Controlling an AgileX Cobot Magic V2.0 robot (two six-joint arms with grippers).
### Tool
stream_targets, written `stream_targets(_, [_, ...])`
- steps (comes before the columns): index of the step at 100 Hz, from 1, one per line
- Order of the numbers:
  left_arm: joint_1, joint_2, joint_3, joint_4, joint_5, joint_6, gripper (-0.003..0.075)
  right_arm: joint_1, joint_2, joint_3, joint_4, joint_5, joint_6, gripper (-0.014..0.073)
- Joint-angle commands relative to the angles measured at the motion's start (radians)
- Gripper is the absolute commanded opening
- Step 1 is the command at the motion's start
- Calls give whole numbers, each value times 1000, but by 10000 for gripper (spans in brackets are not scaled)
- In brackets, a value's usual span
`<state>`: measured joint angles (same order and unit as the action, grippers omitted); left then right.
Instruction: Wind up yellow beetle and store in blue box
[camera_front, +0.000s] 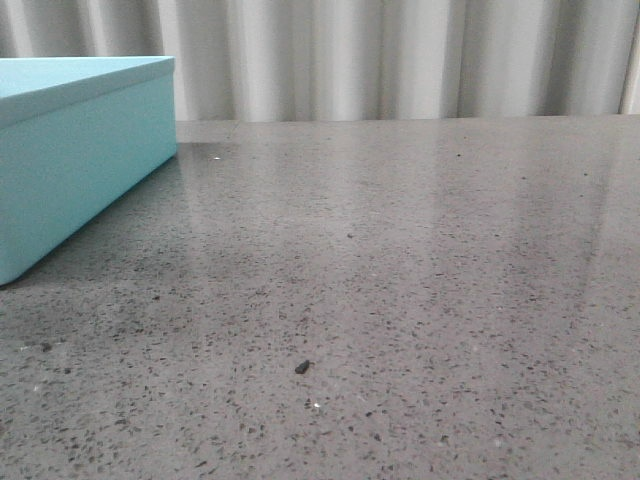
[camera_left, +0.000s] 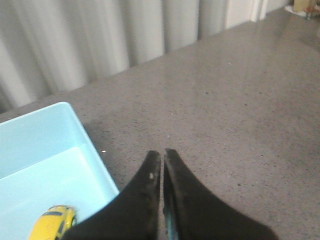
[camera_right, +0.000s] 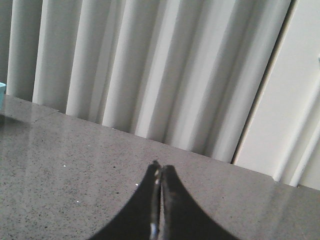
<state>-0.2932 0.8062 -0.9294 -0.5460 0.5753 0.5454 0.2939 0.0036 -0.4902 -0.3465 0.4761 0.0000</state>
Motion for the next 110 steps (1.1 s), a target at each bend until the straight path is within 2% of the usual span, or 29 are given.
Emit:
stream_targets(1, [-8,-163,156,-5,-199,0,-21,-1,-21,-1,-22,-98,0,-53])
stream_targets(19, [-8,-433,515,-17,-400,-2,-21,-1,-23,1,-22,-97,0,-53])
stream_targets(33, [-8,-565,651,-90,-492,-4,-21,-1,-23,1,-22,-97,0,-53])
stream_targets(110, [-8,-606,679,-97,-492,-4,-21,-1,-23,1,-22,-97,0,-53])
